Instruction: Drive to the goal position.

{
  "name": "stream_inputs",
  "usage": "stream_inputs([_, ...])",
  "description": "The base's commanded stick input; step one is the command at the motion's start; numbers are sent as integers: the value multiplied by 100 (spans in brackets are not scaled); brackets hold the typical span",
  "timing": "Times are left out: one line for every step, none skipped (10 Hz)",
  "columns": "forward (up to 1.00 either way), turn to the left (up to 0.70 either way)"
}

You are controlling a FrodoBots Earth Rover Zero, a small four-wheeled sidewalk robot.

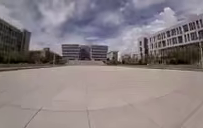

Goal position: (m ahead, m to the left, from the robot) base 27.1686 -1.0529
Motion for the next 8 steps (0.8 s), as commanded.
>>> stream_inputs([100, 40])
stream_inputs([100, 40])
stream_inputs([100, 40])
stream_inputs([100, 40])
stream_inputs([100, 40])
stream_inputs([100, 40])
stream_inputs([100, 40])
stream_inputs([100, 40])
